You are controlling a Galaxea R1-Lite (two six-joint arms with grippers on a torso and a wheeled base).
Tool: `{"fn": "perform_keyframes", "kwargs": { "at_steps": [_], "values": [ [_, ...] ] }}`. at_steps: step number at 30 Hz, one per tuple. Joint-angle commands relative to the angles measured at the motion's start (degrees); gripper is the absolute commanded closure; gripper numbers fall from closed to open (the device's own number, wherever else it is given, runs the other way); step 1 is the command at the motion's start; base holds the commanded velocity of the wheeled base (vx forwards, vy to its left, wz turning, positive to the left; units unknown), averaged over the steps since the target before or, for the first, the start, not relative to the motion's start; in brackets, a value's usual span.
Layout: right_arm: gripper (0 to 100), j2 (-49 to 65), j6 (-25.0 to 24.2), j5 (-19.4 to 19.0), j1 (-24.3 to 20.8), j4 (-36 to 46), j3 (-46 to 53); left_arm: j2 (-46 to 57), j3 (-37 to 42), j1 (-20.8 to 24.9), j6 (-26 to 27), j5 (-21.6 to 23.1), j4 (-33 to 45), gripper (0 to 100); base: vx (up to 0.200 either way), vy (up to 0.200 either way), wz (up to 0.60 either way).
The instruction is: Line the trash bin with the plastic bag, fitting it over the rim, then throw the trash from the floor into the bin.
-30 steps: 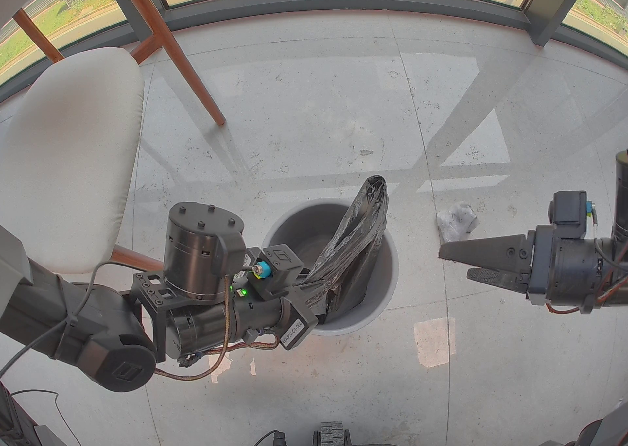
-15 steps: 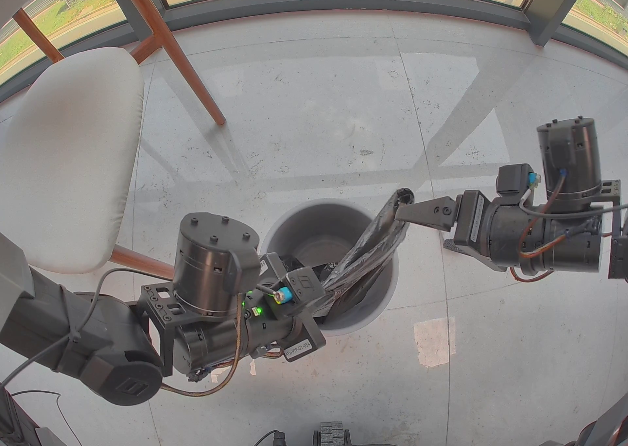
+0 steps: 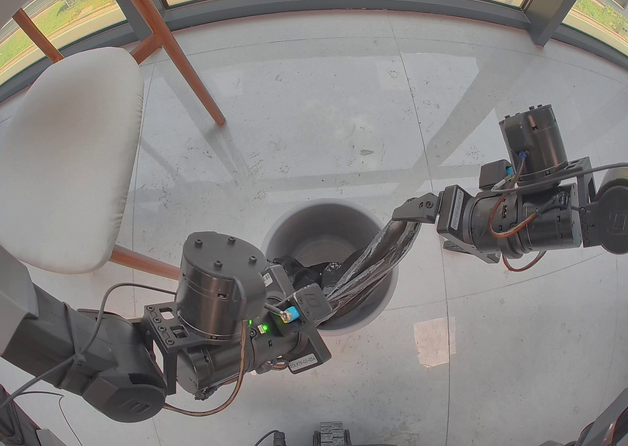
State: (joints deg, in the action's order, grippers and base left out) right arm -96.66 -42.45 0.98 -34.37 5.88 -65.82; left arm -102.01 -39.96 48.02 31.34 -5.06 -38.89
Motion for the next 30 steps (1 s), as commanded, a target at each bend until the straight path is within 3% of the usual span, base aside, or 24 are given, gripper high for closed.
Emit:
{"fn": "perform_keyframes", "kwargs": {
  "at_steps": [1, 30],
  "values": [
    [0, -1.4, 0.1, 0.0, 0.2, 0.0, -0.6, 0.1, 0.1, 0.1, -0.1, -0.2, 0.0, 100, 0.0, 0.0, 0.0],
    [0, -2.1, 0.2, 1.2, -1.0, 0.3, 3.8, 0.1, -0.4, 0.0, -0.8, -1.5, -0.6, 100, 0.0, 0.0, 0.0]
  ]
}}
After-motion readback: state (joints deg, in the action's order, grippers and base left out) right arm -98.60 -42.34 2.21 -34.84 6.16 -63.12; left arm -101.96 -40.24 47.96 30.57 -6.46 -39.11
